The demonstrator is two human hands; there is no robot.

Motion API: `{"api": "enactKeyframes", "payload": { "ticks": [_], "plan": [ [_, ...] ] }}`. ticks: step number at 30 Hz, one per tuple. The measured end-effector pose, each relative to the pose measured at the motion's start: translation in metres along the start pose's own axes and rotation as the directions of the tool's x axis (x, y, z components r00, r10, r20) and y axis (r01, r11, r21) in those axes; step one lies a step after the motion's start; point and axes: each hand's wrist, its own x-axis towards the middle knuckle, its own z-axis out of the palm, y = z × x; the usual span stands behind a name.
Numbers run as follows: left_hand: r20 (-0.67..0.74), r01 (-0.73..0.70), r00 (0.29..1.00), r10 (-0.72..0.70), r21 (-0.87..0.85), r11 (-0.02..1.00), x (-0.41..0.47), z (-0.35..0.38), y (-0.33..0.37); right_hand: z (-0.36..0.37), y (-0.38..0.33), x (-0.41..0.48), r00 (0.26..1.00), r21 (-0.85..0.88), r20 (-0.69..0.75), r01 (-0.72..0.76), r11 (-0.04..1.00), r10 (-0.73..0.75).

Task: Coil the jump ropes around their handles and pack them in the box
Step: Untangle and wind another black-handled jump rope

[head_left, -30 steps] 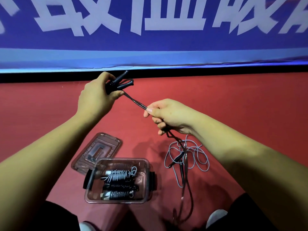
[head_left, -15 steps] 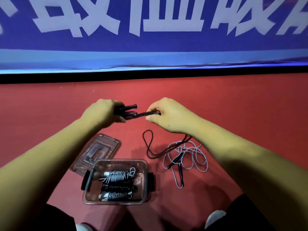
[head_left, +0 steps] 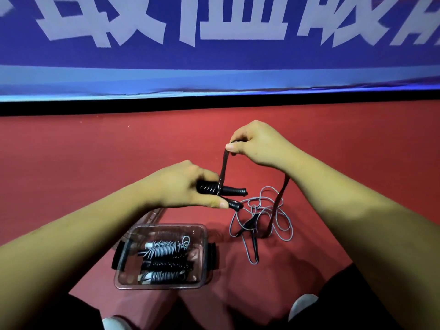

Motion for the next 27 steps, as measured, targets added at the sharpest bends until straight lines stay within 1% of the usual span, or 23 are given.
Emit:
{"api": "enactKeyframes", "payload": {
  "ticks": [5,7,9,11,14,18,20,22,23,25,27],
  "plan": [
    [-0.108,-0.06,0.993,0.041,-0.187,0.981,-0.005,0.001,0.006,-0.001,0.008,0.003,0.995,0.153,0.032,-0.101,0.983,0.098],
    [-0.184,-0.069,0.983,0.022,-0.252,0.965,-0.007,0.001,0.006,0.005,0.01,0.003,0.989,0.226,0.085,-0.136,0.965,0.12],
    [-0.255,-0.076,0.967,-0.015,-0.344,0.936,-0.008,0.0,0.005,0.012,0.012,0.002,0.981,0.283,0.151,-0.161,0.945,0.122],
    [-0.292,-0.085,0.955,-0.056,-0.448,0.89,-0.009,-0.002,0.007,0.017,0.012,0.001,0.972,0.333,0.194,-0.192,0.923,0.133],
    [-0.365,-0.097,0.925,-0.104,-0.492,0.865,-0.008,-0.009,0.006,0.024,0.011,0.0,0.953,0.368,0.267,-0.236,0.9,0.141],
    [-0.457,-0.03,0.848,-0.27,-0.55,0.835,-0.005,-0.021,-0.01,0.034,0.005,-0.002,0.93,0.358,0.36,-0.213,0.909,0.076],
    [-0.485,0.023,0.817,-0.311,-0.512,0.859,-0.004,-0.026,-0.022,0.038,-0.002,-0.003,0.927,0.348,0.371,-0.186,0.919,0.047],
    [-0.505,0.126,0.81,-0.298,-0.347,0.929,-0.004,-0.029,-0.032,0.04,-0.011,-0.004,0.939,0.336,0.342,-0.147,0.93,0.025],
    [-0.513,0.182,0.809,-0.288,-0.248,0.951,-0.005,-0.03,-0.036,0.039,-0.015,-0.004,0.954,0.292,0.301,-0.101,0.951,0.009],
    [-0.523,0.274,0.805,-0.28,-0.091,0.957,-0.005,-0.033,-0.045,0.035,-0.019,-0.003,0.975,0.122,0.218,0.023,0.992,-0.049],
    [-0.513,0.333,0.805,-0.299,-0.027,0.942,-0.007,-0.036,-0.052,0.033,-0.023,-0.006,0.972,-0.029,0.213,0.104,0.994,-0.095]
  ]
}}
